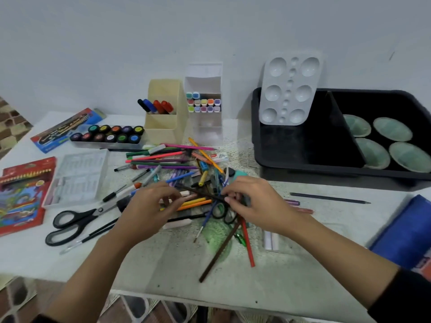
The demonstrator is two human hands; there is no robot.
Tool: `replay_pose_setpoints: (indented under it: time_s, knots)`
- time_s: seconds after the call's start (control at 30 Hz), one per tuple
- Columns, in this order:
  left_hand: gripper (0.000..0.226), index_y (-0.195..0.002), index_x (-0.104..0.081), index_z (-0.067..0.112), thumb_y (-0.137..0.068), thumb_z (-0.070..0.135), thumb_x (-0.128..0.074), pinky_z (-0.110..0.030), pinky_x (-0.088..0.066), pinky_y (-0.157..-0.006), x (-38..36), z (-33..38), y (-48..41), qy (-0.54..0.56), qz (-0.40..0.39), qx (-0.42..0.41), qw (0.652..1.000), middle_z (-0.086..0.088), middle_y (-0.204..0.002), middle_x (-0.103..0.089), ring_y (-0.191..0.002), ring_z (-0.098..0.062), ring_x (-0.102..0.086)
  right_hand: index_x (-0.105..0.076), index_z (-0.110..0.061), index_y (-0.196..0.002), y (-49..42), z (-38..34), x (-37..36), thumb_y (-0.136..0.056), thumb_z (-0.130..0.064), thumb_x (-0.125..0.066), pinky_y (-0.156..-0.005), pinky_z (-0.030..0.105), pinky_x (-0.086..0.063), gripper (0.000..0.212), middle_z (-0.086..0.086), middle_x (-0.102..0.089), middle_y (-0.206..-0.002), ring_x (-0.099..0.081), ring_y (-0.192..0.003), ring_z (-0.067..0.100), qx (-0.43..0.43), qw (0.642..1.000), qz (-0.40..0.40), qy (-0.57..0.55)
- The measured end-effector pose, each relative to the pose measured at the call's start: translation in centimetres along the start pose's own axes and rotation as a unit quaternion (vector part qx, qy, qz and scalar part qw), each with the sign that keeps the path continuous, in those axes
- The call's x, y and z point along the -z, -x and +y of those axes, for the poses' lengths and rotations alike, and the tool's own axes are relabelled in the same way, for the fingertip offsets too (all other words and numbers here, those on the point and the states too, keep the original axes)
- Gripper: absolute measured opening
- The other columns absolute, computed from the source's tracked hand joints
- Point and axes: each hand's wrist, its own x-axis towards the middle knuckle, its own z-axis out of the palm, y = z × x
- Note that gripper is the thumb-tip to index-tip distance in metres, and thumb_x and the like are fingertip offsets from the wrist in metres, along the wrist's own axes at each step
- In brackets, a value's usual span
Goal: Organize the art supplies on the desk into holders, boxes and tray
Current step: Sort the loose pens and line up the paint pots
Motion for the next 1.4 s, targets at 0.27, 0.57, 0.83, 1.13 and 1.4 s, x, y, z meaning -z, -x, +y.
replay_pose_setpoints:
  time_s: [0.27,0.57,0.83,1.13,1.4]
  knots:
    - [0.006,-0.087,-0.070,0.036,-0.087,0.036,-0.076,-0.019,-0.046,-0.067,3.6,-4.5,2.4,-0.055,-0.149,-0.035,0.987,0.019,-0.080,-0.062,-0.077,-0.004,-0.059,-0.074,-0.023,-0.099,-3.4,-3.2,-5.0,-0.095,-0.030,-0.065,-0.078,0.038,-0.047,0.012,-0.009,-0.062,-0.087,-0.050,-0.087,0.012,0.096,0.991,-0.092,0.034]
    - [0.040,-0.092,-0.079,0.032,-0.088,0.064,-0.054,-0.026,-0.051,-0.068,4.1,-6.3,5.1,-0.080,-0.137,-0.056,0.986,0.018,-0.086,-0.064,-0.081,-0.001,-0.056,-0.073,-0.026,-0.101,-4.3,-4.4,-8.4,-0.091,-0.039,-0.069,-0.082,0.040,-0.037,0.017,-0.010,-0.062,-0.093,-0.043,-0.097,0.016,0.137,0.969,-0.126,0.162]
    - [0.026,-0.095,-0.077,0.027,-0.093,0.049,-0.063,-0.024,-0.049,-0.066,3.0,-5.9,5.4,-0.071,-0.128,-0.099,0.984,0.012,-0.094,-0.063,-0.084,-0.007,-0.060,-0.066,-0.025,-0.106,-3.5,-5.1,-8.1,-0.096,-0.037,-0.063,-0.082,0.036,-0.037,0.016,-0.011,-0.058,-0.102,-0.040,-0.099,0.011,0.101,0.980,-0.108,0.132]
    - [0.035,-0.107,-0.075,0.023,-0.097,0.049,-0.054,-0.028,-0.053,-0.076,3.2,-6.2,5.9,-0.036,-0.123,-0.117,0.985,0.012,-0.099,-0.063,-0.093,-0.005,-0.057,-0.063,-0.020,-0.107,-2.6,-5.6,-6.8,-0.101,-0.027,-0.058,-0.082,0.025,-0.047,0.011,-0.015,-0.054,-0.102,-0.054,-0.091,0.004,0.040,0.993,-0.107,0.001]
    - [0.024,-0.101,-0.056,0.032,-0.105,0.046,-0.037,-0.024,-0.043,-0.064,1.9,-0.2,1.6,0.061,-0.093,-0.129,0.985,0.019,-0.078,-0.054,-0.074,-0.006,-0.054,-0.074,-0.020,-0.098,-0.2,-5.2,-3.8,-0.091,-0.008,-0.068,-0.077,0.046,-0.052,0.014,-0.009,-0.061,-0.100,-0.062,-0.091,0.020,-0.091,0.985,0.039,-0.141]
